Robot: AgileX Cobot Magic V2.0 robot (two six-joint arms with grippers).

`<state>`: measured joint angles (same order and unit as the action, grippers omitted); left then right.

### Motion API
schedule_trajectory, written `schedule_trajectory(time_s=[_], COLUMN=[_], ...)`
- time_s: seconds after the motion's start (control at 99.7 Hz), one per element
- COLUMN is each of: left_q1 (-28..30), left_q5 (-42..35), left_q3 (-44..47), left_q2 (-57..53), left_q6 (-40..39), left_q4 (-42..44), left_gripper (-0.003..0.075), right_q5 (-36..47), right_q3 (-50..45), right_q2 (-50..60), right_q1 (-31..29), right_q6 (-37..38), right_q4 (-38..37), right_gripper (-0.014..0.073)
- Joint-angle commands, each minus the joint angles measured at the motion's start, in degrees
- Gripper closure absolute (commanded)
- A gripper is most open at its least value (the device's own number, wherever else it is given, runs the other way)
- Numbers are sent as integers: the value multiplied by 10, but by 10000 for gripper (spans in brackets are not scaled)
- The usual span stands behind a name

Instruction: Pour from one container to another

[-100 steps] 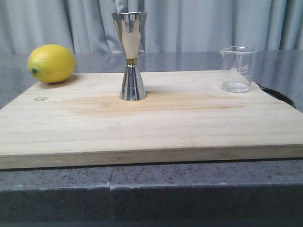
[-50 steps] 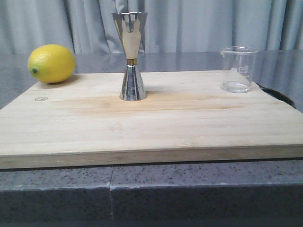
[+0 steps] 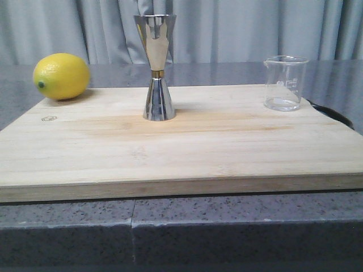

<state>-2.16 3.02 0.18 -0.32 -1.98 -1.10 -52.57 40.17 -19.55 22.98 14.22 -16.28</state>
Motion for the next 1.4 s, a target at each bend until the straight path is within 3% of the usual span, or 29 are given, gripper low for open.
schedule_trajectory(time_s=[0.0,0.481,0.562,0.702,0.993,1.234,1.394], left_q1=[1,1,1,1,1,1,1], left_q5=[-48,-48,-48,-48,-48,-48,-48], left_q3=[2,2,2,2,2,2,2], left_q2=[-14,-14,-14,-14,-14,-14,-14], left_q6=[-6,-6,-6,-6,-6,-6,-6], left_q4=[-5,-5,-5,-5,-5,-5,-5], left_gripper=[739,739,739,739,739,739,739], right_q5=[35,35,39,160,449,590,546], right_q3=[19,18,10,-58,-295,-429,-426], right_q2=[-5,1,15,58,171,213,213], right_q1=[2,2,-23,-96,-213,-218,-218], right_q6=[-4,-4,-3,2,2,2,2], right_q4=[-14,-15,-20,-3,100,100,100], right_gripper=[659,659,659,659,659,659,659])
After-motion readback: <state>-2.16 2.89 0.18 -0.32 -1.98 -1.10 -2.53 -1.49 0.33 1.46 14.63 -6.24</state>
